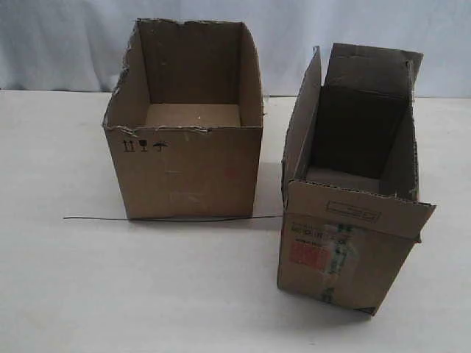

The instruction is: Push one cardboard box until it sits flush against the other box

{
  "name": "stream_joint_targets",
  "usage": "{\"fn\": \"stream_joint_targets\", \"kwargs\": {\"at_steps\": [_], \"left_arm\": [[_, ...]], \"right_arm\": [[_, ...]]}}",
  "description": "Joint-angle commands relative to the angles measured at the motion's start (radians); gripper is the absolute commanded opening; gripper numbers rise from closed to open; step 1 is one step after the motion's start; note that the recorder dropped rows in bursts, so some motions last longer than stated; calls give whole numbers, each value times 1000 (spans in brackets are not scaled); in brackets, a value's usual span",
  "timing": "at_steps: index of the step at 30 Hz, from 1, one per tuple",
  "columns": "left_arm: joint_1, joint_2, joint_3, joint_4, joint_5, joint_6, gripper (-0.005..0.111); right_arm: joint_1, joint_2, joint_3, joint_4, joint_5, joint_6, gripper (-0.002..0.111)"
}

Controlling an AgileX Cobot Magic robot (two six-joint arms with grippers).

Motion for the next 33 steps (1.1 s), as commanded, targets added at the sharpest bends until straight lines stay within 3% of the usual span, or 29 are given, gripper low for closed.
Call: {"fn": "stream_joint_targets", "kwargs": {"at_steps": [1,10,14,17,19,21,22,24,25,28,30,33], "left_arm": [[4,-3,2,5,-3,-2,0],[4,-3,2,5,-3,-2,0],[4,-3,2,5,-3,-2,0],[4,-3,2,5,-3,-2,0],[4,-3,2,5,-3,-2,0],[4,-3,2,5,-3,-2,0],[4,-3,2,5,-3,-2,0],[4,-3,2,5,-3,-2,0],[4,-3,2,5,-3,-2,0],[4,-3,2,5,-3,-2,0],[4,-3,2,5,-3,-2,0],[4,-3,2,5,-3,-2,0]], "right_arm": [[0,-3,4,-7,-9,-8,5],[0,-3,4,-7,-68,-8,5],[0,-3,4,-7,-244,-10,5],[0,-3,4,3,-526,-4,5],[4,-3,4,90,-712,75,5],[4,-3,4,203,-763,124,5],[4,-3,-1,307,-647,118,5],[4,52,-107,417,-309,-132,5],[4,113,-147,442,-229,-199,5],[4,341,-294,486,-71,-110,5],[4,507,-434,443,134,-74,5],[4,762,-705,176,466,8,5]]}}
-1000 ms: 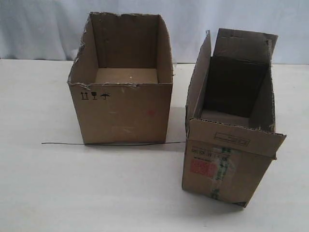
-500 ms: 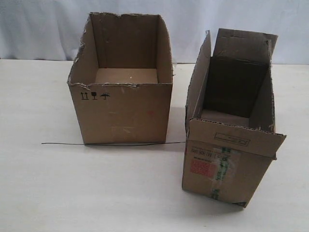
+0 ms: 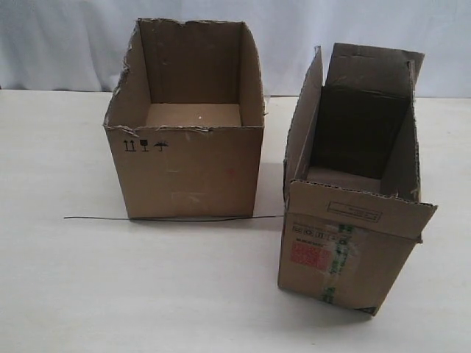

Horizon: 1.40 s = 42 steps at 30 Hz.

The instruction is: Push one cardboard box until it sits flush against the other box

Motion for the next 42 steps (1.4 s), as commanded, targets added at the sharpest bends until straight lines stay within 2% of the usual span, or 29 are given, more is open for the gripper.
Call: {"fn": "stream_joint_targets", "kwargs": {"at_steps": [1,5,9,12,15,19,21,24,37,42], "left_arm": [[4,-3,2,5,-3,0,0],[4,-3,2,5,-3,0,0],[4,-3,2,5,-3,0,0],[4,-3,2,5,-3,0,0],[4,-3,2,5,-3,0,0],[4,-3,2,5,-3,0,0],[4,-3,2,5,-3,0,0],[4,-3,2,5,-3,0,0],[4,-3,2,5,-3,0,0],[4,-3,2,5,-3,0,0]], "right_arm": [[2,316,-344,-343,438,140,5],[0,459,-584,-621,563,255,5],[0,597,-709,-596,711,173,5],[-16,706,-718,-562,727,129,5],[-129,808,-718,-319,716,-73,5],[-382,936,-718,157,733,-357,5],[-461,1000,-716,286,747,-442,5],[-511,1099,-716,366,774,-512,5],[-513,1499,-716,658,772,-669,5],[-432,1599,-718,728,772,-742,5]]}}
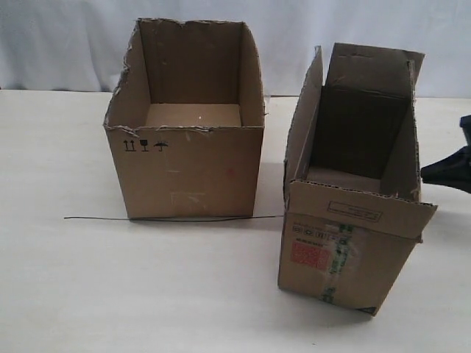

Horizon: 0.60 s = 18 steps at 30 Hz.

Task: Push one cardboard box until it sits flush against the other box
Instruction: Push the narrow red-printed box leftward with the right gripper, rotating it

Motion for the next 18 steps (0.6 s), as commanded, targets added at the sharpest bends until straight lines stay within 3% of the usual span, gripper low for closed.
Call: {"fn": "stream_joint_targets", "kwargs": {"at_steps": [1,7,18], "left_arm": [[4,-3,2,5,-3,0,0],[4,-3,2,5,-3,0,0],[4,-3,2,5,-3,0,0]], "right_arm": [[69,65,-6,91,5,-79,5],[128,124,-9,201,-46,-121,5],[188,165,-88,210,-45,-91,5]]}}
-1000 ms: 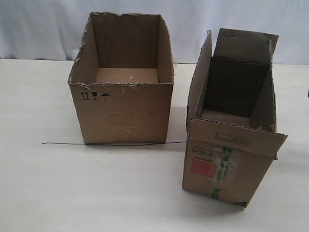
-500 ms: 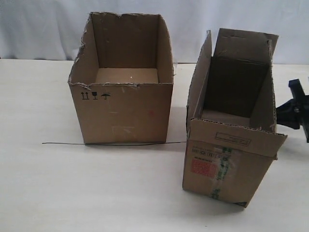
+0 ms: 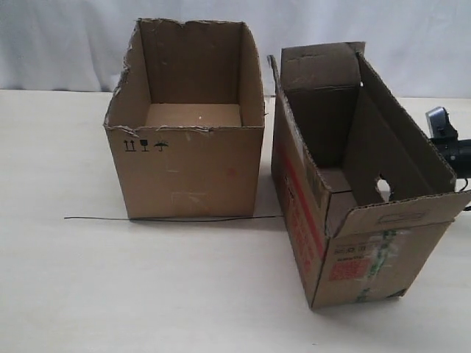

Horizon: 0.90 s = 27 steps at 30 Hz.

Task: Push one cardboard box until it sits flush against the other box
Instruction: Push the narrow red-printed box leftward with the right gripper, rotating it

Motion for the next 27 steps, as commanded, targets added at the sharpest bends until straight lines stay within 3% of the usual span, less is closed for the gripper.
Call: {"fn": "stream_joint_targets", "kwargs": {"at_steps": [1,13,21,24,27], "left_arm": [[4,-3,2,5,-5,0,0],[4,-3,2,5,-5,0,0],[4,-3,2,5,-5,0,0],[4,-3,2,5,-5,0,0],[4,-3,2,5,-5,0,0]], "right_arm": [[7,0,-9,0,-13,9,5],[-49,-143,-4,-461,-33,156,5],[-182,-549,77,-492,-32,163,5],[-153,-758,173,-526,-92,192,5],[-72,-975,293,-684,-169,297,5]]}}
